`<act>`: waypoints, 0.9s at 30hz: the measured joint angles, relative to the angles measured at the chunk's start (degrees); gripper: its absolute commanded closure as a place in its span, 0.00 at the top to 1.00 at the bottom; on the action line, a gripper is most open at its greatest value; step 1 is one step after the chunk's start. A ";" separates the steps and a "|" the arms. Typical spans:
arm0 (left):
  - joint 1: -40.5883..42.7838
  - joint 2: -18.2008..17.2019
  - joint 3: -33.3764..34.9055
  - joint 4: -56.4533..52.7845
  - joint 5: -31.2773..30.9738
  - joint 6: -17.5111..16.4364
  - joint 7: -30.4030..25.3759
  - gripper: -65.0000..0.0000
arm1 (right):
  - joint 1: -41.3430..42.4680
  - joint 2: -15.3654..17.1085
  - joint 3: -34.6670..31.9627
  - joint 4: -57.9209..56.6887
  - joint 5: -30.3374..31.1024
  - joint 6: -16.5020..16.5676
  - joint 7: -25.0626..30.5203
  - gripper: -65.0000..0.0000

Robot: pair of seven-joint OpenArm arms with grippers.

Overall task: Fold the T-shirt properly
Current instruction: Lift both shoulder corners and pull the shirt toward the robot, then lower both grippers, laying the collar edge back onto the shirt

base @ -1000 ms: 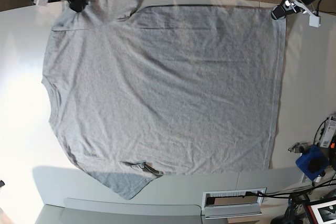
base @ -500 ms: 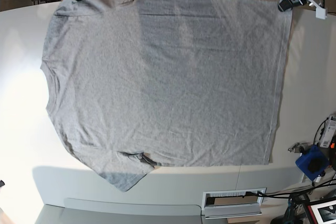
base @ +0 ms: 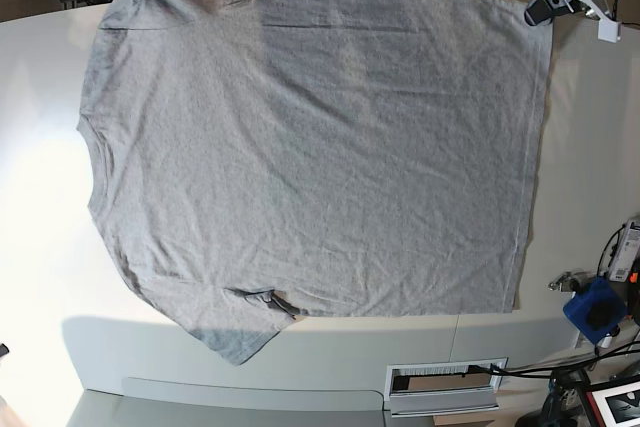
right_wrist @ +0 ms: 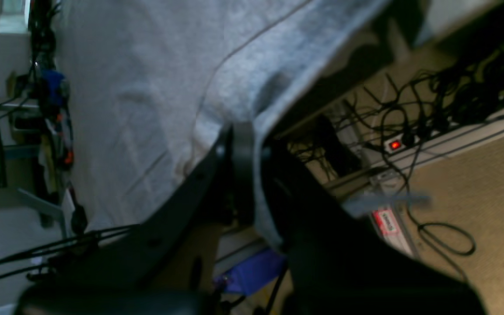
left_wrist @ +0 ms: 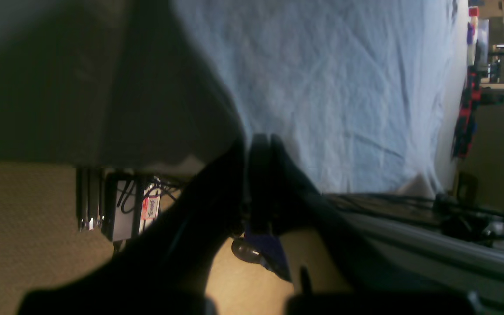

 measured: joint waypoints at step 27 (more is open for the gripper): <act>-13.22 0.39 -8.11 6.10 9.25 -0.02 -2.91 0.00 | 20.13 0.55 -2.10 11.82 -17.73 0.26 6.29 0.00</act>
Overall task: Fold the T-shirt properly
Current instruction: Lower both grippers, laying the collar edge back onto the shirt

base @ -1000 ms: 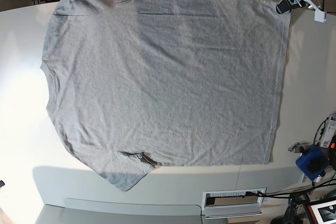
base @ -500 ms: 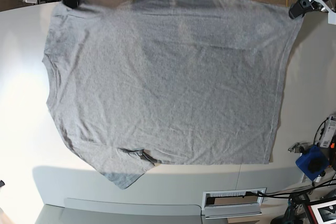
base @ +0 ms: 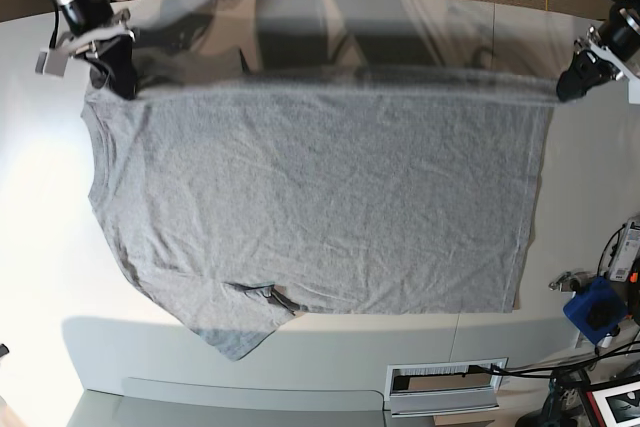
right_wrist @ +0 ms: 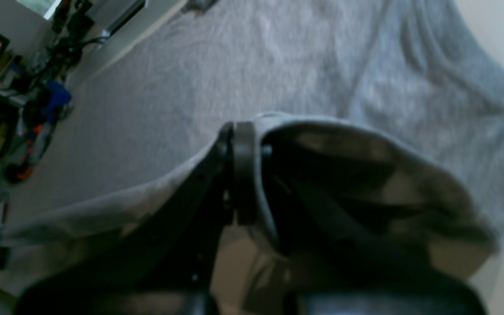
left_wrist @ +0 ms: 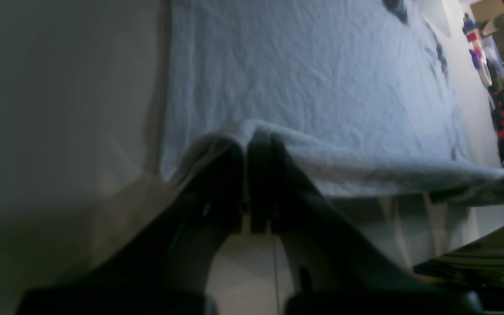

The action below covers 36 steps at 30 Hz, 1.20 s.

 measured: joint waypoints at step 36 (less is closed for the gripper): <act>-10.36 -0.74 11.82 -0.04 22.43 9.31 -9.73 0.00 | 20.87 8.20 -21.24 -15.28 -38.42 -7.93 15.78 0.00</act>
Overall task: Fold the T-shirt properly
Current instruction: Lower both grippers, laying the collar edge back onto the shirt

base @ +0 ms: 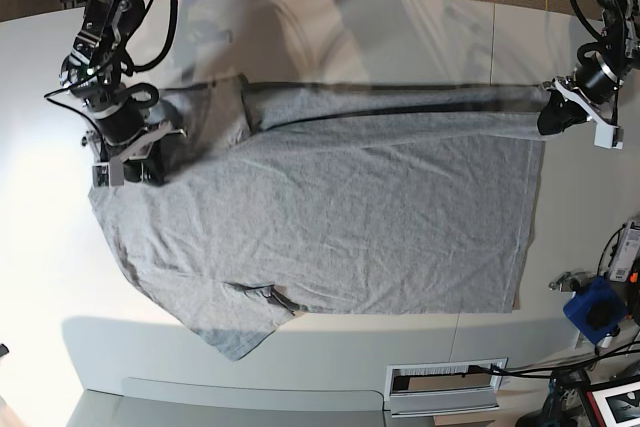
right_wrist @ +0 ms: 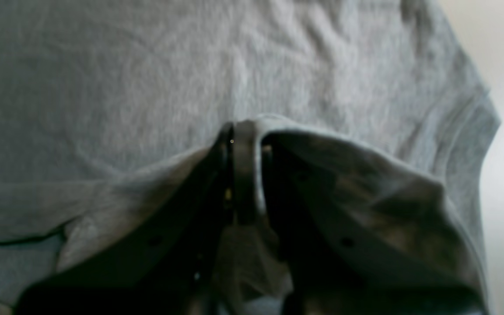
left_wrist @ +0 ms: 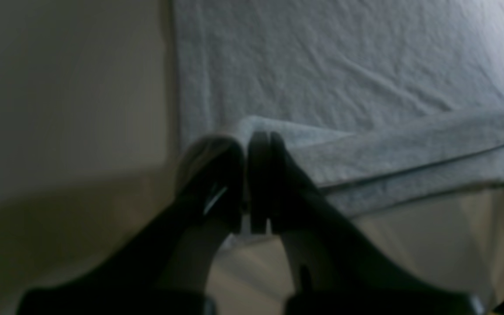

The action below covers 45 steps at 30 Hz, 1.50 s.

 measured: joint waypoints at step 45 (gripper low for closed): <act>-3.93 0.46 0.09 0.00 2.89 0.83 -6.12 0.12 | 0.11 -0.02 0.00 -0.02 -0.04 -0.26 0.04 0.00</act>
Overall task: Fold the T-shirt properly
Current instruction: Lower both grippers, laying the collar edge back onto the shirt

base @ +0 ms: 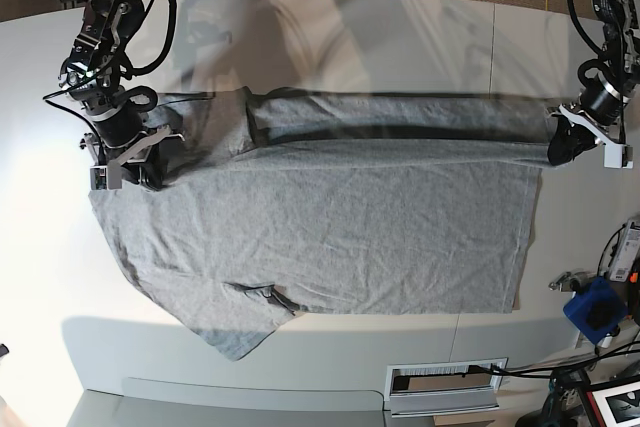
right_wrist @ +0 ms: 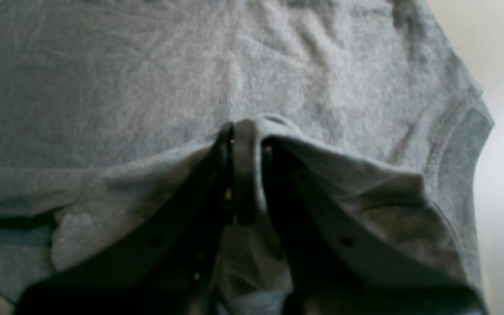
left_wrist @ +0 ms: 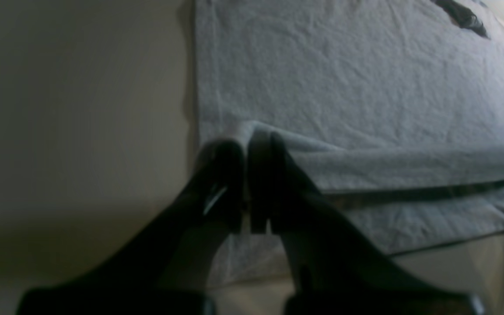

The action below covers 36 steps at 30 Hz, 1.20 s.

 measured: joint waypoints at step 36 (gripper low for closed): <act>-0.76 0.00 0.00 -0.02 0.39 -3.91 -2.01 0.41 | 0.55 -0.13 0.13 0.00 -0.83 -0.22 3.69 0.46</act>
